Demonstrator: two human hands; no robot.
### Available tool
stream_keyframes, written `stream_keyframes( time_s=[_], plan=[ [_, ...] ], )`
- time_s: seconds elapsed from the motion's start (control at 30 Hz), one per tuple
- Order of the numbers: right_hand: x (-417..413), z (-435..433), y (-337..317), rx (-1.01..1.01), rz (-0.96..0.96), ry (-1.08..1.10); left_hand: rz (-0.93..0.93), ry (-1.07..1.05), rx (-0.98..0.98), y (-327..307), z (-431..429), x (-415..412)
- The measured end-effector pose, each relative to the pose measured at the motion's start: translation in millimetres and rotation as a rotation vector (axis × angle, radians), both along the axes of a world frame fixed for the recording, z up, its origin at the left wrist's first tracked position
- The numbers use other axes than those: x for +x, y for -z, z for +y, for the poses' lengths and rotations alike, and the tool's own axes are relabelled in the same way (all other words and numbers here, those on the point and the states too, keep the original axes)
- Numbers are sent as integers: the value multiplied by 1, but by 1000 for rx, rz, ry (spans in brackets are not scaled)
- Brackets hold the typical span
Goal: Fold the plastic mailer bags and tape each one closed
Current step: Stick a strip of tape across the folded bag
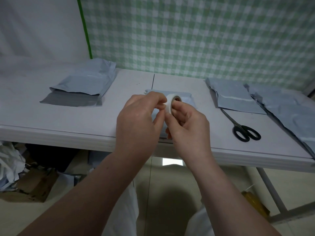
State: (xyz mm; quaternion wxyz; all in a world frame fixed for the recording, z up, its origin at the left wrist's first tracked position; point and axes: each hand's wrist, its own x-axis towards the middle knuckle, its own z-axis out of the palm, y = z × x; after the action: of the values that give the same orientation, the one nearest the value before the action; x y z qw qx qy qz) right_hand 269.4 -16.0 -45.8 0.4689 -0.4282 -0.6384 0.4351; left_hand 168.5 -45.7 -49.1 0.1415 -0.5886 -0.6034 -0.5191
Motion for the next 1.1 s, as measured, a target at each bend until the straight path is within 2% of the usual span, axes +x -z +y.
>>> stream_keyframes(
  time_s=[0.23, 0.4, 0.7, 1.1],
  plan=[
    [2, 1, 1, 21, -26, -30, -34, 54, -85, -6, -1, -8],
    [6, 0, -1, 14, -13, -99, 17, 63, -136, -9, 1, -14],
    [9, -1, -8, 28, -36, -216, 10, 186, -144, -11, 3, -21],
    [6, 0, -5, 77, -63, -165, -55, 213, -182, -8, 5, -20]
  ],
)
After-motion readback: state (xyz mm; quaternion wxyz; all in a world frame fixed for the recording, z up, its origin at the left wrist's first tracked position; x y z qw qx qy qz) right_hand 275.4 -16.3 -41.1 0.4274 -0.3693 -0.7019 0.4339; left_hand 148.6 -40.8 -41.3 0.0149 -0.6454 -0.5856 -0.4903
